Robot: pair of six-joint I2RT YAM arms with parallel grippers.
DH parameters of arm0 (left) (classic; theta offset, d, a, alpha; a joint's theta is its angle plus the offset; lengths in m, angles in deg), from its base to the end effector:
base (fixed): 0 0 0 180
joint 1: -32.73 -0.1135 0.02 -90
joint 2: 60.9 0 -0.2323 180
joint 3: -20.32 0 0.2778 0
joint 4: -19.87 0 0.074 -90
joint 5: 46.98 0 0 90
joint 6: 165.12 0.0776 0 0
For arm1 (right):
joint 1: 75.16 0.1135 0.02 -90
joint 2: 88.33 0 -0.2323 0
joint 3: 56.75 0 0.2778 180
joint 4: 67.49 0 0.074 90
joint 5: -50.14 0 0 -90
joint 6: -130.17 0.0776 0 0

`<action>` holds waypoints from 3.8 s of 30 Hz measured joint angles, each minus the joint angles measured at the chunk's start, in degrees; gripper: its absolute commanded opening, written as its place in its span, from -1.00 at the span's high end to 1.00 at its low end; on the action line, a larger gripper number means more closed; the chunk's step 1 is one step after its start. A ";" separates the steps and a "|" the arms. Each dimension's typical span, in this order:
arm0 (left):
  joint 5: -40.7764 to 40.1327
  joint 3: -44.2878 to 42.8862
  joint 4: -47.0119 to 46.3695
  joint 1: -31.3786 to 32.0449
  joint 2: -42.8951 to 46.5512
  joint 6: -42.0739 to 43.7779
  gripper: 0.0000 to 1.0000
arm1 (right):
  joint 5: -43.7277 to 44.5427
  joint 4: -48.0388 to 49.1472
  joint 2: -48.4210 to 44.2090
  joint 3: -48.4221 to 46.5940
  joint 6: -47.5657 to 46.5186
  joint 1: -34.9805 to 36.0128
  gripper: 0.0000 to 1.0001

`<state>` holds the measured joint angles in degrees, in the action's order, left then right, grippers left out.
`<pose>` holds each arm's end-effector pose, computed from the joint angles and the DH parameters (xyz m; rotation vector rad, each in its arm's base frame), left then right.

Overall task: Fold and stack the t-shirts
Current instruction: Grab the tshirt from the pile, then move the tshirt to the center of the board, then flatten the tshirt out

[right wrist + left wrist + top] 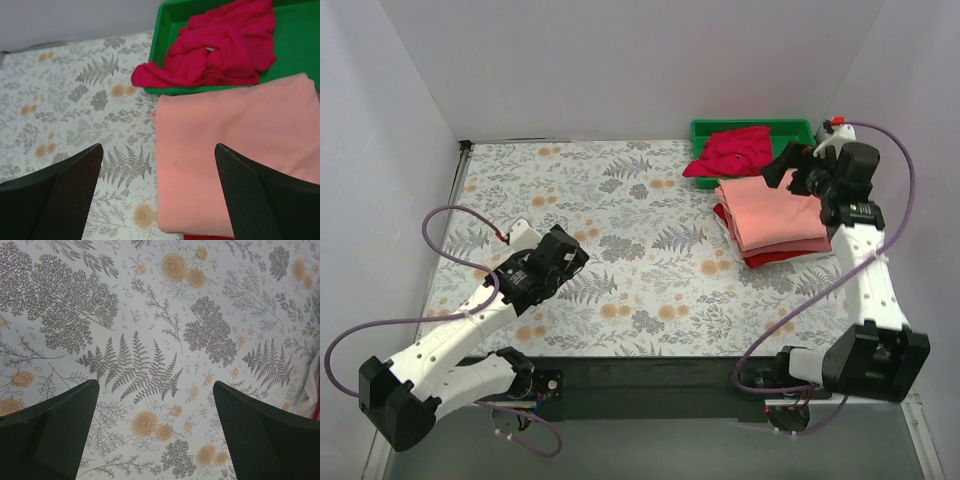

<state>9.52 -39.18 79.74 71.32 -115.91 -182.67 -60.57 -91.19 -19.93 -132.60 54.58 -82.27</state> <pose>0.2163 -0.1178 0.2114 -1.5265 1.8296 -0.4994 0.3514 -0.0162 0.3245 0.0957 1.8542 0.4233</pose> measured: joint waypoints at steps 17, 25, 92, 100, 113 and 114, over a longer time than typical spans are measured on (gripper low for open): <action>-2.60 3.43 -10.73 0.00 2.73 5.73 -0.97 | 11.61 -6.05 59.10 -54.75 -9.40 8.31 -0.91; -3.13 4.11 -12.79 0.00 3.06 6.43 -0.96 | 14.08 -6.84 72.67 -63.34 -10.36 10.23 -0.91; 7.74 4.33 14.93 0.00 10.67 -6.49 -0.96 | 25.55 -12.94 9.84 1.31 -4.48 38.51 -0.97; 7.30 6.93 11.50 -3.54 5.70 -6.71 -0.96 | 25.16 -6.58 -6.67 20.15 0.09 48.89 -0.97; 22.67 13.14 -10.01 -24.46 -13.75 2.97 -0.67 | 25.09 -6.71 -10.88 25.83 1.97 50.27 -0.97; 23.17 12.70 -10.27 -24.52 -14.53 3.39 -0.58 | 25.18 -6.82 -11.06 26.03 1.99 50.27 -0.97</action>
<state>32.69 -26.48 69.47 46.80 -130.44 -179.28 -35.39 -98.01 -30.99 -106.57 56.57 -32.00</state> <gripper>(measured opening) 0.865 0.983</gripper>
